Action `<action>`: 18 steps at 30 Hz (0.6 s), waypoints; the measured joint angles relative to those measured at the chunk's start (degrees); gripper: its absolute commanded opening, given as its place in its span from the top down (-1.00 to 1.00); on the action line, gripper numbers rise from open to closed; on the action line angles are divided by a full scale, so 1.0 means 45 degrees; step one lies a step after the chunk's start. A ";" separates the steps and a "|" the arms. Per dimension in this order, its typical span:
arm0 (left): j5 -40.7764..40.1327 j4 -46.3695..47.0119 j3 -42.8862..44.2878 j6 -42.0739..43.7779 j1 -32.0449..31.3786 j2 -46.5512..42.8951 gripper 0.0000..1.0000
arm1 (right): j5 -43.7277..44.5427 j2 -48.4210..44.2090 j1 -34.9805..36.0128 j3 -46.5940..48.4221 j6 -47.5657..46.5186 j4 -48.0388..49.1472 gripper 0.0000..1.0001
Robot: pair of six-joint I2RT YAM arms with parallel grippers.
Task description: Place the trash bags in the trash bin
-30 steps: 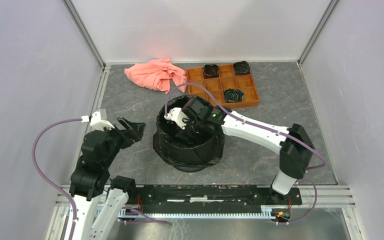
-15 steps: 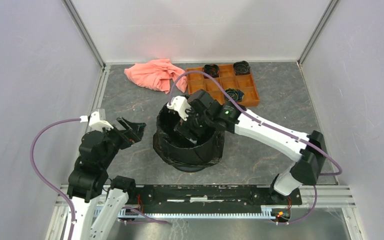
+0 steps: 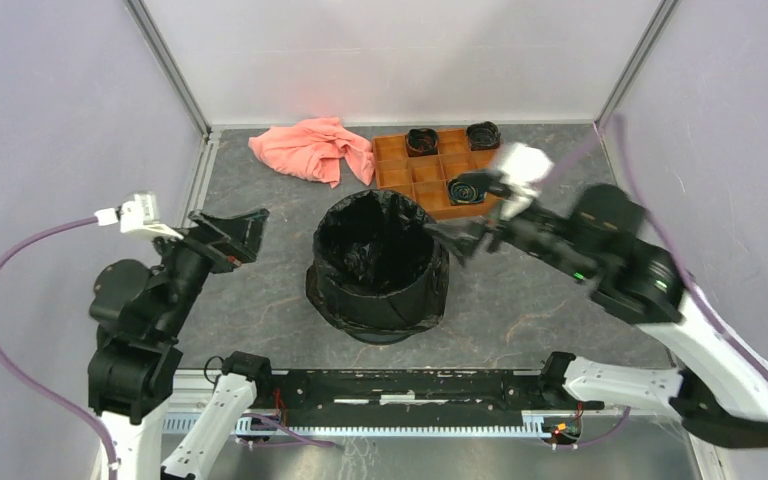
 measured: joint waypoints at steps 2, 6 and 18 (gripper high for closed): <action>0.0015 0.0476 0.0554 0.0049 0.0000 0.0019 -1.00 | 0.0724 -0.1661 0.0005 -0.0685 0.0024 0.0568 -0.96; 0.0063 0.1812 0.0758 0.0083 0.0000 -0.0335 -1.00 | 0.1651 -0.4148 0.0000 -0.1287 0.0044 0.1088 -0.96; 0.0248 0.3138 0.1307 0.0656 0.0000 -0.0136 -1.00 | 0.4483 -0.6586 -0.0005 -0.3036 -0.0024 0.2108 -0.96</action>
